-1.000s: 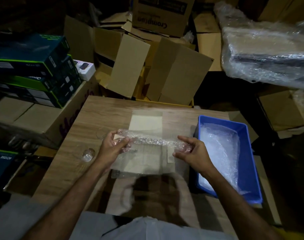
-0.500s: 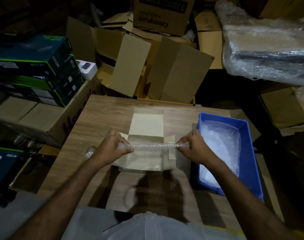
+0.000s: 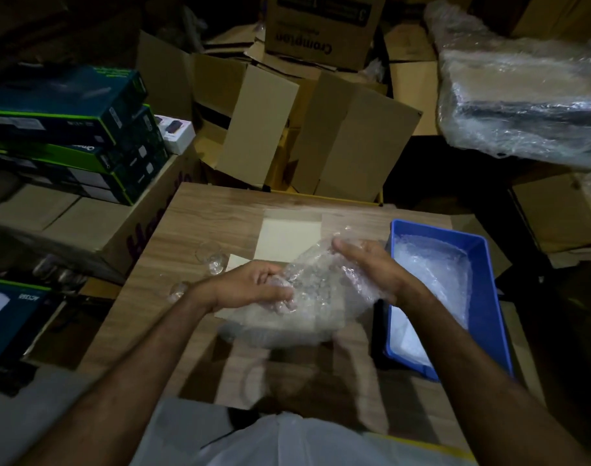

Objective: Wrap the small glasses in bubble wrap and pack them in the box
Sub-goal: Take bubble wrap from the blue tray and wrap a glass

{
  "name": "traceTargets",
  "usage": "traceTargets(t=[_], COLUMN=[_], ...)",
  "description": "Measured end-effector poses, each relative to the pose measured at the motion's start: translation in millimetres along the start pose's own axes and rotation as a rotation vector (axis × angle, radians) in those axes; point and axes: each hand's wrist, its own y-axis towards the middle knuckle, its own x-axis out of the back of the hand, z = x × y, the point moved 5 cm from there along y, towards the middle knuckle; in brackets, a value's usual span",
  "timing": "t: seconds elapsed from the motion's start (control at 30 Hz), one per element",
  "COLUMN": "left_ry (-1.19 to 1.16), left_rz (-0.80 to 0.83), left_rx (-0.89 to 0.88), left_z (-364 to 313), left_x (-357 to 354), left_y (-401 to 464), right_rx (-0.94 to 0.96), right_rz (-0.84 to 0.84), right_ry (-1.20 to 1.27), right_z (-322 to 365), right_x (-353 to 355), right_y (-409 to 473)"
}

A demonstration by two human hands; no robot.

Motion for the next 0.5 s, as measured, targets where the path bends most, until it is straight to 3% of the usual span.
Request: traceTargets(t=[0.1,0.17,0.3,0.37,0.5], left_ry=[-0.166,-0.325,-0.553,-0.562,-0.452], left_rz=[-0.128,-0.187,-0.287,-0.422,-0.724], left_rx=[-0.048,-0.041,-0.026,-0.045,-0.073], left_z=[13,25,39,40,48], left_x=[1,0,-6,-9,-17], left_y=[2,0,-2,-3,-8], right_rx=[-0.167,-0.215,-0.195,-0.119,-0.153], right_rz=[0.018,0.099,0.131,0.119,-0.125], right_ry=[0.606,0.837,0.633,0.497,0.329], right_z=[-36,-68,-89,-85,-82], right_x=[-3,-20,-54,-59,-49], right_y=[-8,-16,-25,-20,-9])
